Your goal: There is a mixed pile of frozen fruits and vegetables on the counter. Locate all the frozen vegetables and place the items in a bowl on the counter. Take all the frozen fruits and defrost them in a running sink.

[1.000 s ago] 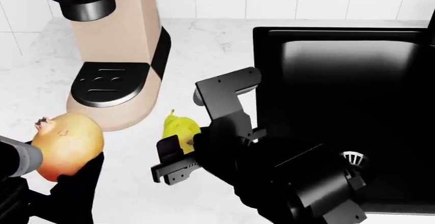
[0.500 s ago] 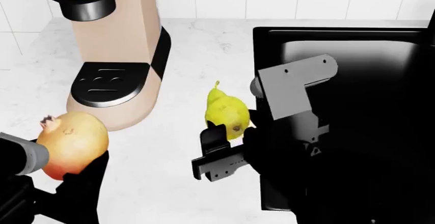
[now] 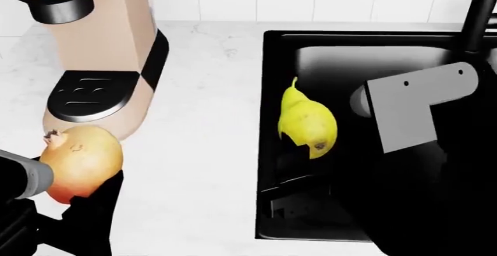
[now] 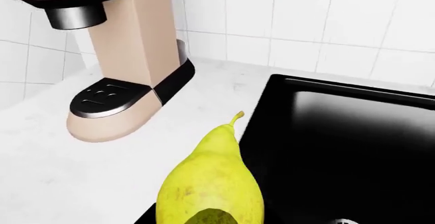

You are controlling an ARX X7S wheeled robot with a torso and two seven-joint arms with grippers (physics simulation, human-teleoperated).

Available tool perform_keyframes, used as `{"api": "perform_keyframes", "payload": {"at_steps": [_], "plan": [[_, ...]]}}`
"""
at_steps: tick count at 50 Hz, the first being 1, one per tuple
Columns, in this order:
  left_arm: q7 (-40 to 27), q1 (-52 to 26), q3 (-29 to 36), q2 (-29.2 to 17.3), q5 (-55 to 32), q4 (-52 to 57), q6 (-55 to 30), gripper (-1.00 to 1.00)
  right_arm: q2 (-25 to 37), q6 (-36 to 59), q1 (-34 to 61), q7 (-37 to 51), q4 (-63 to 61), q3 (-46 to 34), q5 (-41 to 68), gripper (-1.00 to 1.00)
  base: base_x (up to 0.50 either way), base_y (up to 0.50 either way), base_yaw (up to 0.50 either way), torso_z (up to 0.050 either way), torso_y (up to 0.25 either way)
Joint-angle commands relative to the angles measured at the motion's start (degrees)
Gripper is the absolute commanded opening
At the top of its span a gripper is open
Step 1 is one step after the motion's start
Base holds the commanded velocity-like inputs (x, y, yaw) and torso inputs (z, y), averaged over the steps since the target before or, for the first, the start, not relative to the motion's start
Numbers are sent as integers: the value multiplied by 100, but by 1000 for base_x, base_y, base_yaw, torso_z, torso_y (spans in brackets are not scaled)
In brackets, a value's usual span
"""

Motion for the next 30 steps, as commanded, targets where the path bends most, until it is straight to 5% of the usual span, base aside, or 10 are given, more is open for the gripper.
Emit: {"api": "perform_keyframes", "payload": {"at_steps": [1, 13, 30], "plan": [[-161, -53, -19, 8, -159, 38, 74, -100, 222, -23, -176, 103, -237, 224, 125, -100, 1, -500, 0, 0, 0], [-132, -23, -8, 6, -112, 21, 113, -100, 280, -116, -302, -41, -389, 229, -68, -100, 109, -480, 0, 0, 0], [-146, -45, -75, -74, -223, 69, 153, -100, 321, -140, -320, 44, -468, 275, 110, -100, 257, -197, 0, 0, 1]]}}
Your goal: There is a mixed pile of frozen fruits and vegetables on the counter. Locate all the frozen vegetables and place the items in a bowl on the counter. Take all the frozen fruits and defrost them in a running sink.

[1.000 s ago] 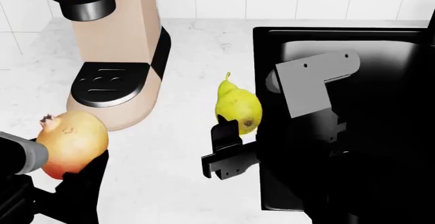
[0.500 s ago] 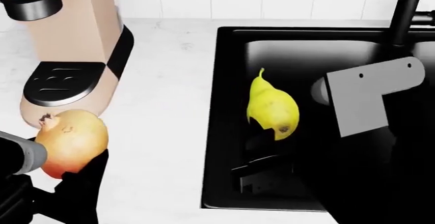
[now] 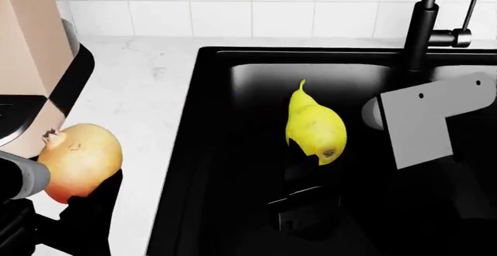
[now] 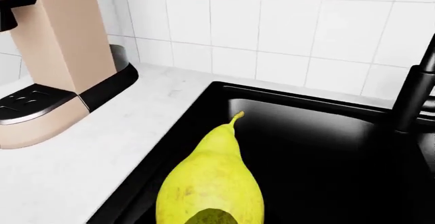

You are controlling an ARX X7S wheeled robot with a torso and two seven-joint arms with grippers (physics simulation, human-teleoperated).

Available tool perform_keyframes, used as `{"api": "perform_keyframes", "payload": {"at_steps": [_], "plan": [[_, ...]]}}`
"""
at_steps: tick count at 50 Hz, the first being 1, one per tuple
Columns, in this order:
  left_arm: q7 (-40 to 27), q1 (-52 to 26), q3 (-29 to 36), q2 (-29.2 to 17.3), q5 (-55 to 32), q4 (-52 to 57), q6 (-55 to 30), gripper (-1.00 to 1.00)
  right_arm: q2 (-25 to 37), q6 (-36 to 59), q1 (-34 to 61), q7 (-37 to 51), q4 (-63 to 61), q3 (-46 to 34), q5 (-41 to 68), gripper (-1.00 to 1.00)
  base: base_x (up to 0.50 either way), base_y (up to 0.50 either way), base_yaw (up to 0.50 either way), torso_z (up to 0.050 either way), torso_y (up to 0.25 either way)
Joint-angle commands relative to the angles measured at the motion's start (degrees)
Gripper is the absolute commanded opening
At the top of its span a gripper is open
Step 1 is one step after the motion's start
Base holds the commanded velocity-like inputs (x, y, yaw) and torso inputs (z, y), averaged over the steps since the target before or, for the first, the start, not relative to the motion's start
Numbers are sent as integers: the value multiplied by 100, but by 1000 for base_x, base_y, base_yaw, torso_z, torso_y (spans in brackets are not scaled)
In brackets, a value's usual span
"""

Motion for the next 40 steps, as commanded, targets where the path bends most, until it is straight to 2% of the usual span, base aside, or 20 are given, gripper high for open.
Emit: {"api": "perform_keyframes", "payload": {"at_steps": [1, 13, 21, 26, 34, 40], "plan": [[-122, -46, -61, -25, -140, 26, 95, -100, 34, 8, -10, -26, -56, 59, -9, -100, 258, -144, 0, 0, 0], [-279, -189, -68, -34, -357, 145, 65, -100, 55, -2, -54, -30, -21, 45, 12, -100, 183, -82, 0, 1, 1], [-320, -140, -131, -105, -448, 249, 108, -100, 64, -43, -122, 0, -43, 59, 31, -100, 152, -421, 0, 0, 1], [-362, -179, -75, -44, -423, 245, 95, -100, 49, -43, -157, -47, -60, 10, -55, -100, 58, -48, 0, 0, 0], [-365, -159, -133, -129, -513, 298, 124, -100, -133, 21, 2, -73, 142, -145, -114, -100, 0, 0, 0, 0, 1], [-408, -225, -115, -99, -559, 305, 127, -100, -500, 282, 453, -178, 724, -491, -151, -100, 0, 0, 0, 0, 0]]}}
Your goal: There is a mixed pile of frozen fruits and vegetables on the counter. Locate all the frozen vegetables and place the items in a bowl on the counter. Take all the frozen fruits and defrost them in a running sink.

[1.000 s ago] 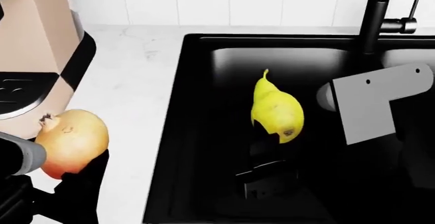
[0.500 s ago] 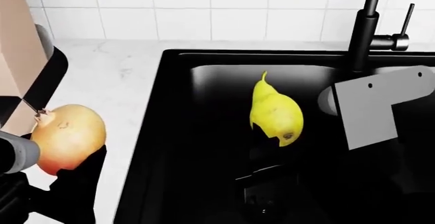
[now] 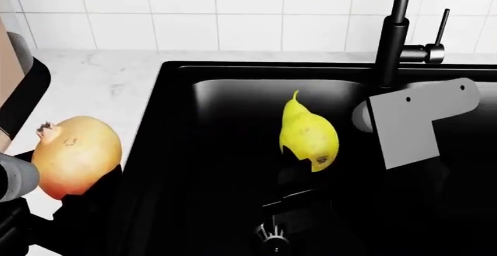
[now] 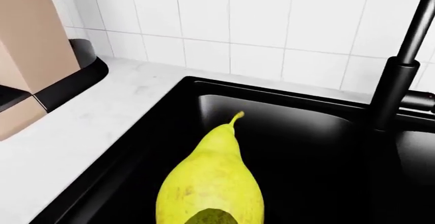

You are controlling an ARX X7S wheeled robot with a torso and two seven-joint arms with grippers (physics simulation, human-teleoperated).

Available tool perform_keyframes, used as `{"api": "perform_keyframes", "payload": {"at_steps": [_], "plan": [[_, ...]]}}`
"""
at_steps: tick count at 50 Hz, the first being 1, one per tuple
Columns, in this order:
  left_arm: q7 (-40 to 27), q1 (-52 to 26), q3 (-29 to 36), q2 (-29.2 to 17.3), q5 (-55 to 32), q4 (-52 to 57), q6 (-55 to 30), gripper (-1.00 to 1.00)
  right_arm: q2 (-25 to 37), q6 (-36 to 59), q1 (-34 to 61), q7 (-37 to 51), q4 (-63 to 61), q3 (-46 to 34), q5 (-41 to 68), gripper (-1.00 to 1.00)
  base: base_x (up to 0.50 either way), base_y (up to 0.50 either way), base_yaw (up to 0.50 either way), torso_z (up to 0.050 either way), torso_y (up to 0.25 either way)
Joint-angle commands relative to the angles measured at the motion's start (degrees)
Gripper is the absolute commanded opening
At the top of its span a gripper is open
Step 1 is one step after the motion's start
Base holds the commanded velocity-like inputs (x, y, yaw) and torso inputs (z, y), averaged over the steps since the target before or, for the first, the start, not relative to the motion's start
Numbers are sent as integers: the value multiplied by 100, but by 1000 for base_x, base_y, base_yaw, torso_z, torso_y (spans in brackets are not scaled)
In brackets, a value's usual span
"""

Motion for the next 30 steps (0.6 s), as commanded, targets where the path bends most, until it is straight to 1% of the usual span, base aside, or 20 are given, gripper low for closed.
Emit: {"api": "perform_keyframes", "payload": {"at_steps": [1, 7, 13, 17, 20, 30], "plan": [[-138, -53, -68, -39, -190, 54, 108, -100, -455, 300, 503, -221, 659, -384, -178, -100, 0, 0, 0, 0, 0], [-139, -37, -123, -101, -257, 85, 144, -100, -894, 389, 814, -515, 1229, -776, -555, -100, 0, 0, 0, 0, 0], [-144, -61, -113, -90, -258, 77, 155, -100, -1207, 431, 990, -789, 1726, -1091, -855, -100, 0, 0, 0, 2, 2], [-70, 1, -92, -65, -146, 83, 182, -100, -1322, 405, 1060, -1019, 2001, -1260, -1071, -100, 0, 0, 0, 0, 0], [-141, -55, -71, -15, -202, 87, 187, -100, -1399, 379, 1113, -1151, 2176, -1354, -1195, -100, 0, 0, 0, 0, 0], [-142, -88, -61, -53, -234, 120, 179, -100, -1726, 308, 1217, -1502, 2683, -1748, -1606, -100, 0, 0, 0, 0, 0]]}}
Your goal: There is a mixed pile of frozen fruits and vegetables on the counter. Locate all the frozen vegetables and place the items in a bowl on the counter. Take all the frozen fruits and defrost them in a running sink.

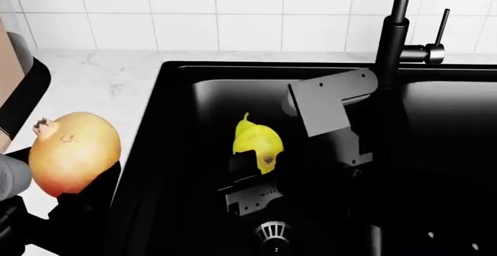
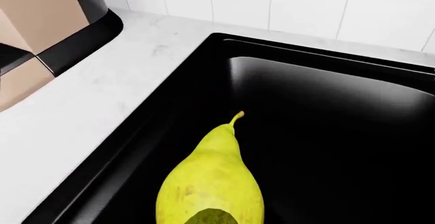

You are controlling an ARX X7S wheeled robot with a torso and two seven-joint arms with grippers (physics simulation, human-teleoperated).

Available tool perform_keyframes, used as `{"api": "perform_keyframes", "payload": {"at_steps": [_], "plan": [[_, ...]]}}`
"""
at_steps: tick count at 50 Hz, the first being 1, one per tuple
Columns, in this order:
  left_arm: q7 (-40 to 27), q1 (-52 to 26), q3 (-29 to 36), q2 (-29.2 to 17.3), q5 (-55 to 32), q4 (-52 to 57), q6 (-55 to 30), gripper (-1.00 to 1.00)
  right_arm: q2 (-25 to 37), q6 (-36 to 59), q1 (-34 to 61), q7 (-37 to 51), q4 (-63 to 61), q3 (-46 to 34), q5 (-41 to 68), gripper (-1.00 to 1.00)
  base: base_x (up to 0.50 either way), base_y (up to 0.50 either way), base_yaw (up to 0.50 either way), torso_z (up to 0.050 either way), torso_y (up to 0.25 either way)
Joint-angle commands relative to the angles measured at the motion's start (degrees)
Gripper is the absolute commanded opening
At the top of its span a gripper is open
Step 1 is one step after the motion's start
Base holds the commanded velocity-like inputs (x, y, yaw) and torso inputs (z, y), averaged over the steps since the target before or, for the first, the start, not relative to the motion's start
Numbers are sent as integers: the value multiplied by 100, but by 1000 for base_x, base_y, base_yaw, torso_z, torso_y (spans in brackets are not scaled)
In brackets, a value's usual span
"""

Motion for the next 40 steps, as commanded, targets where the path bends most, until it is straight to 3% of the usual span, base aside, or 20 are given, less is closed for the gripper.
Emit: {"api": "perform_keyframes", "payload": {"at_steps": [1, 6, 7, 11, 14, 16, 24, 27, 34, 40], "plan": [[-96, -38, -19, -3, -99, 18, 98, -100, -415, -56, 183, -553, 683, -448, -593, -100, 0, 0, 0, 0, 0], [-125, -103, 59, 74, -46, -19, 70, -100, -594, -205, 200, -818, 1043, -647, -858, -100, 0, 0, 0, 0, 2], [-216, -218, 238, 298, 103, -102, 7, -100, -638, -254, 196, -862, 1104, -679, -910, -100, 0, 0, 0, 0, 0], [-179, -165, 388, 472, 375, -122, 19, -100, -750, -458, 138, -1031, 1343, -787, -1116, -100, 0, 0, 0, 0, 0], [-106, -116, 413, 524, 522, -190, 70, -100, -787, -562, 85, -1132, 1473, -933, -1308, -100, 0, 0, 0, 0, 0], [-40, -6, 236, 300, 374, -110, 134, -100, -845, -644, 85, -1220, 1652, -974, -1391, -100, 0, 0, 0, 0, 0], [255, 152, 399, 445, 923, -227, 247, -100, -1171, -998, 268, -1699, 2685, -1213, -1831, -100, 0, 0, 0, 0, 0], [-15, 64, -36, -142, -40, 76, 237, -100, -1305, -1096, 333, -1872, 3031, -1318, -1968, -100, 0, 0, 0, 3, 3], [-90, 22, -247, -438, -433, 198, 278, -100, -1686, -1334, 598, -2335, 3974, -1551, -2282, -100, 0, 0, 0, 0, 0], [-134, -40, -182, -377, -411, 174, 256, -100, -2009, -1651, 616, -2675, 4720, -1738, -2535, -100, 0, 0, 0, 0, 0]]}}
